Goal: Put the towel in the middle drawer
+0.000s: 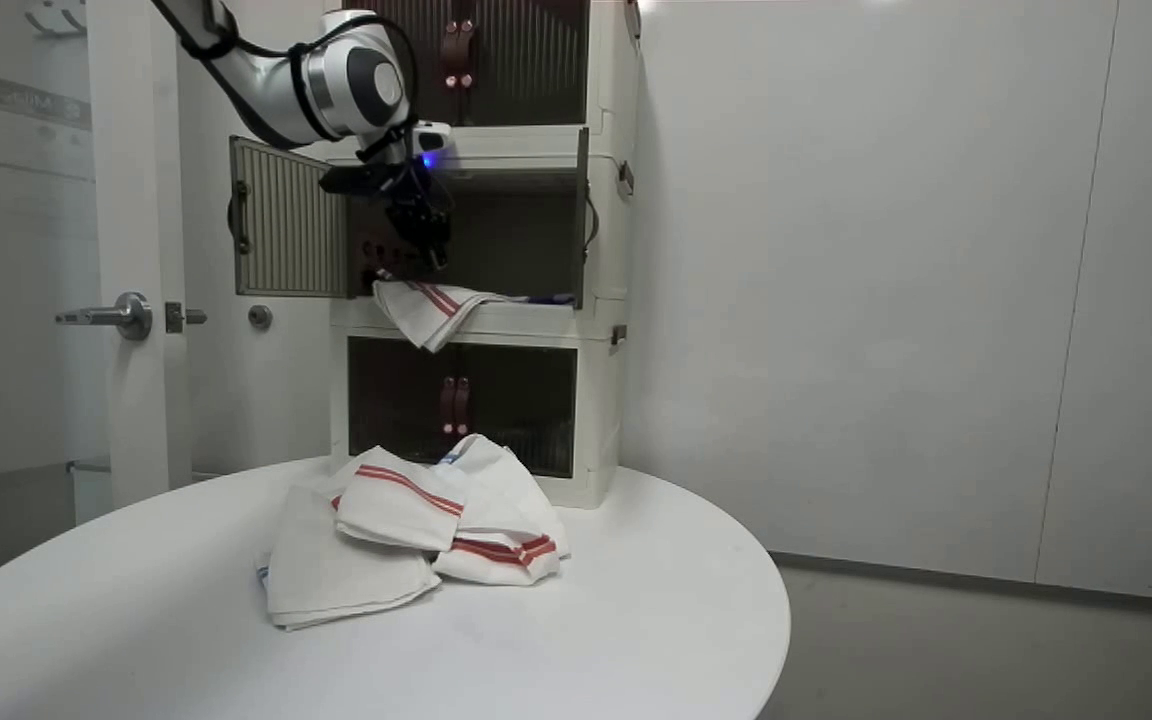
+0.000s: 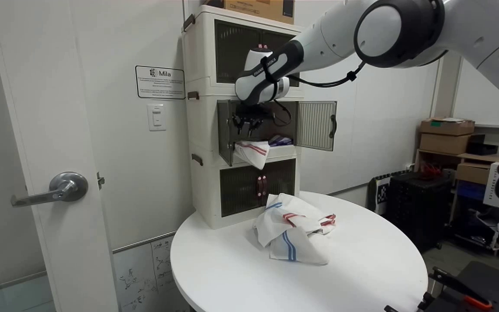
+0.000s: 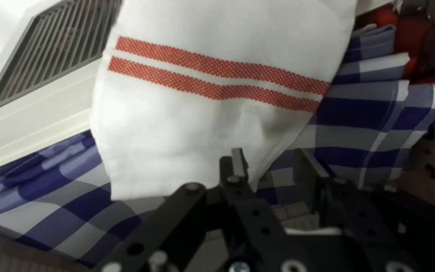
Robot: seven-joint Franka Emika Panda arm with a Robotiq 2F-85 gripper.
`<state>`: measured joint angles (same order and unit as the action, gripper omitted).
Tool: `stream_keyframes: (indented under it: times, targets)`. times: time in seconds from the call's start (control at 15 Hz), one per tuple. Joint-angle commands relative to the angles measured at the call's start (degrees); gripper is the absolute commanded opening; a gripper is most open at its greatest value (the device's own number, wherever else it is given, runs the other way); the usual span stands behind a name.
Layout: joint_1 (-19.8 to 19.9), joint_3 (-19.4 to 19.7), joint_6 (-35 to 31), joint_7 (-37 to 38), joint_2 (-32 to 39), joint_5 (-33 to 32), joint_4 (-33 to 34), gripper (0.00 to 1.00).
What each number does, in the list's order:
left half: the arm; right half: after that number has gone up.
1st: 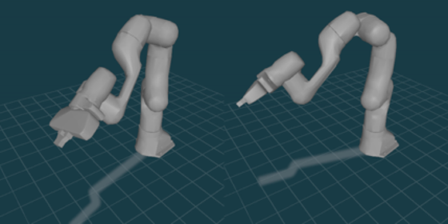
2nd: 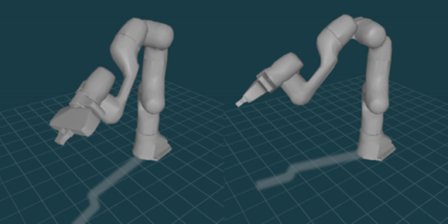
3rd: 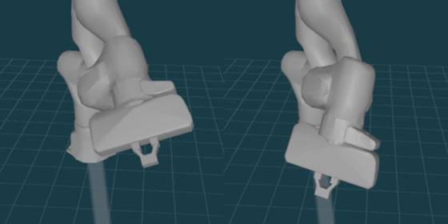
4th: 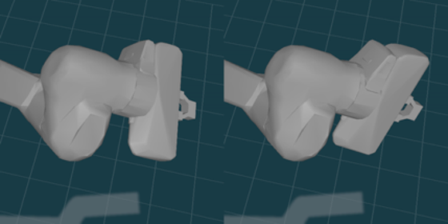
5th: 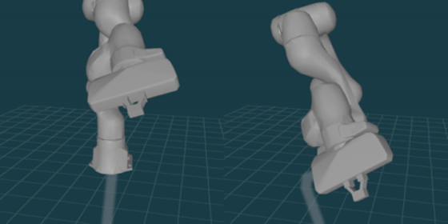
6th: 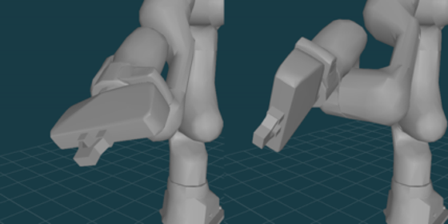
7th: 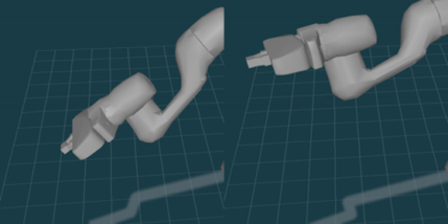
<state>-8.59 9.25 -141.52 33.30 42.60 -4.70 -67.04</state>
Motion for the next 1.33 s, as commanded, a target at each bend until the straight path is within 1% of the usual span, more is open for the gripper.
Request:
stream_keyframes:
  times: [0.0,0.07,0.27,0.47,0.73,1.0,1.07,1.27]
  targets:
    - [-0.4,0.7,-0.3,1.3,3.5,-0.3,5.2,0.70]
    - [-0.1,0.5,0.8,0.9,3.6,-0.1,6.5,0.76]
    - [-0.4,0.7,1.0,1.4,2.3,-0.5,4.8,0.99]
    - [0.1,0.0,3.5,0.7,0.0,0.5,2.3,1.00]
    - [1.1,-1.3,8.5,-0.7,-3.1,1.6,-1.1,1.00]
    - [1.1,-1.8,14.1,-3.4,-5.9,0.6,-4.7,1.00]
    - [1.0,-1.9,14.2,-3.3,-6.2,0.6,-5.5,1.00]
    - [0.0,-0.9,8.8,-1.2,-7.1,-1.0,-9.8,1.00]
